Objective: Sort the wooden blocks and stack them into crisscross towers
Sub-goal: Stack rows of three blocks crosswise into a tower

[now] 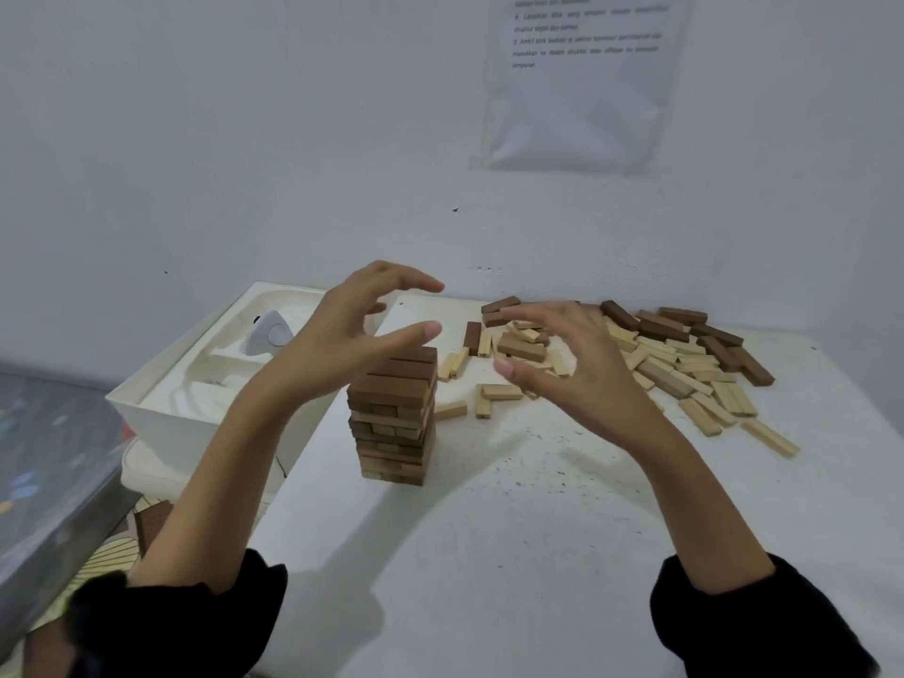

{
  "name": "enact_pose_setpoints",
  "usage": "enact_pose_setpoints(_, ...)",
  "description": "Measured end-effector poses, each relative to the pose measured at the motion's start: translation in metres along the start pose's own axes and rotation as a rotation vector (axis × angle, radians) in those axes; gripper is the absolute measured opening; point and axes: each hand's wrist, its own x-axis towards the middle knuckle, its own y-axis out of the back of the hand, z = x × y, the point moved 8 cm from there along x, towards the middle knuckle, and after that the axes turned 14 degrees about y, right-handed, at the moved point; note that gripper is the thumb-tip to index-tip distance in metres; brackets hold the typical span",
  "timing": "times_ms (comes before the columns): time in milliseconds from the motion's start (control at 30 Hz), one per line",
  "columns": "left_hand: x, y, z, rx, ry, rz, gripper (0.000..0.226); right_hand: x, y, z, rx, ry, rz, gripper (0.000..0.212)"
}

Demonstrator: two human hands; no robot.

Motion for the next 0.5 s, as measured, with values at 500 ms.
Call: enact_pose_setpoints(500,0.034,-0.195,0.028,-0.015,-0.061,-0.104,0.028,-0.084,0.067,0.115,-0.075,-0.232,0.288,0.033)
